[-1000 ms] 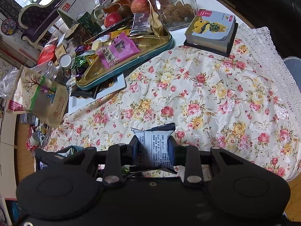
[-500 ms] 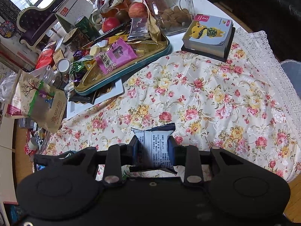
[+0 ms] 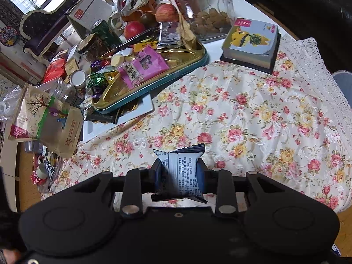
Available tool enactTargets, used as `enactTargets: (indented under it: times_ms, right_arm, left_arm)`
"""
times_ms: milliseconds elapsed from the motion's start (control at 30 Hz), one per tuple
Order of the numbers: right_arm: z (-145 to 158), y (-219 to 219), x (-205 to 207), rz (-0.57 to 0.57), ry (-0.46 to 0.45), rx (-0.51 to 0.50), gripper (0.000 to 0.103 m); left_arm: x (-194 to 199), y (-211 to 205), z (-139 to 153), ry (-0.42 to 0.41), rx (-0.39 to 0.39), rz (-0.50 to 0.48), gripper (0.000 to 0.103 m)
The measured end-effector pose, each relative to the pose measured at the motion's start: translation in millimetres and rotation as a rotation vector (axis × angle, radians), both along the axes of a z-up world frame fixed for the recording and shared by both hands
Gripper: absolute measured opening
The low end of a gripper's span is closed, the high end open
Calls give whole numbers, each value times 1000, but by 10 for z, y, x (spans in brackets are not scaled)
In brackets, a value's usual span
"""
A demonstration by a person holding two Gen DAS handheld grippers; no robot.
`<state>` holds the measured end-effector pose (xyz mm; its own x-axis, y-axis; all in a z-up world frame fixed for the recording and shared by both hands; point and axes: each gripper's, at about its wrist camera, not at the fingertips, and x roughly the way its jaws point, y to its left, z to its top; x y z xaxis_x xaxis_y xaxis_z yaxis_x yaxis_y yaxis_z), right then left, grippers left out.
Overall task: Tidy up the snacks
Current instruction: 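Carry both snacks over the tin tray and open both grippers to drop them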
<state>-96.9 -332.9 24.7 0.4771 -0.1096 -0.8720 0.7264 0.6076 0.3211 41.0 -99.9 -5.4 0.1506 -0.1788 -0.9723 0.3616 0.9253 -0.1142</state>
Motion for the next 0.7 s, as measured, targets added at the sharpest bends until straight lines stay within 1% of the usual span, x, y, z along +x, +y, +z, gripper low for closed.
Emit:
enactTargets:
  times_ms: [67, 167, 267, 333, 467, 533, 633, 700]
  right_arm:
    - [9, 91, 93, 18, 0, -12, 33]
    - [13, 281, 262, 59, -1, -25, 33]
    - [11, 497, 434, 108, -4, -39, 33]
    - [18, 675, 556, 148, -15, -54, 33]
    - [30, 1049, 758, 252, -59, -51, 33]
    - [28, 1226, 835, 305, -82, -37, 33]
    - [11, 1515, 937, 387, -105, -35, 33]
    - [-18, 1671, 990, 436, -112, -39, 33]
  left_arm:
    - [85, 200, 111, -29, 1, 47, 40]
    - [173, 506, 259, -83, 39, 112, 40]
    - [250, 796, 395, -149, 97, 163, 40]
    - [306, 990, 451, -170, 106, 200, 40]
    - [417, 1269, 410, -146, 107, 245, 40]
    - [454, 1360, 360, -137, 125, 262, 40]
    - [479, 1429, 312, -150, 168, 272, 40]
    - [488, 1459, 286, -144, 171, 271, 40]
